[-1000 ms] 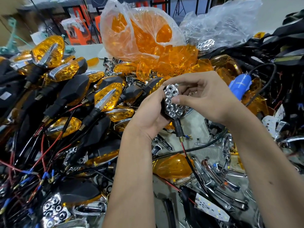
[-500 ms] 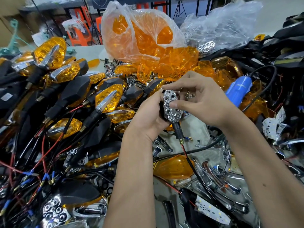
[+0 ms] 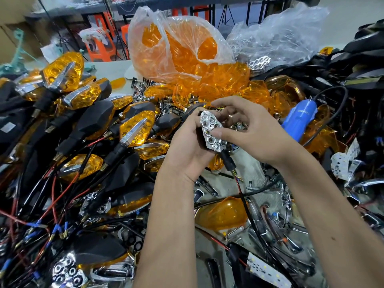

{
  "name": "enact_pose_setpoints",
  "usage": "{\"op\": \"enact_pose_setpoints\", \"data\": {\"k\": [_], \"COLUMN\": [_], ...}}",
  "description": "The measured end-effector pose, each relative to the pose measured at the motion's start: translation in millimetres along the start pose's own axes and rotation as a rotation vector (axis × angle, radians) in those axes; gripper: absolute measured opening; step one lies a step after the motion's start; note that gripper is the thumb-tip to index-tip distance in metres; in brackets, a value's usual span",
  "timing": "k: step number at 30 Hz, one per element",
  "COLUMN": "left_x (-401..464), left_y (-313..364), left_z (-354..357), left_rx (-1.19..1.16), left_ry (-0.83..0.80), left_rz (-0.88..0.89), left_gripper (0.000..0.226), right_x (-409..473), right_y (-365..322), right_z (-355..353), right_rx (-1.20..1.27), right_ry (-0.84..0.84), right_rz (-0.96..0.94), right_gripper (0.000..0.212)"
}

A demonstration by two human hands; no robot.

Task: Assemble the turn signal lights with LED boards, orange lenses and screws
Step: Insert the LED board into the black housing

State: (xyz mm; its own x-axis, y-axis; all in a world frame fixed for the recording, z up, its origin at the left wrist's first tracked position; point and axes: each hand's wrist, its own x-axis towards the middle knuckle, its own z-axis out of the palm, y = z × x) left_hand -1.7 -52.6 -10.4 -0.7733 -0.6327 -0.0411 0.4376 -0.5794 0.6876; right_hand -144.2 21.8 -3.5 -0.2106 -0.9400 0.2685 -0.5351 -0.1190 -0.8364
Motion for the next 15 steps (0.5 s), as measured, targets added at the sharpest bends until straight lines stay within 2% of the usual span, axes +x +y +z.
{"op": "enact_pose_setpoints", "data": {"k": [6, 10, 15], "left_x": [1, 0, -1], "left_y": [0, 3, 3], "left_z": [-1, 4, 7], "left_rx": [0.051, 0.021, -0.024], "left_ry": [0.033, 0.064, 0.102], "left_rz": [0.089, 0.153, 0.177], "left_gripper": [0.015, 0.013, 0.022], "right_x": [1, 0, 0], "right_y": [-1, -4, -7], "right_z": [1, 6, 12], "right_rx": [0.077, 0.227, 0.297], "right_ry": [0.005, -0.154, -0.103], "right_rz": [0.120, 0.203, 0.109], "right_gripper": [0.042, 0.032, 0.014]}}
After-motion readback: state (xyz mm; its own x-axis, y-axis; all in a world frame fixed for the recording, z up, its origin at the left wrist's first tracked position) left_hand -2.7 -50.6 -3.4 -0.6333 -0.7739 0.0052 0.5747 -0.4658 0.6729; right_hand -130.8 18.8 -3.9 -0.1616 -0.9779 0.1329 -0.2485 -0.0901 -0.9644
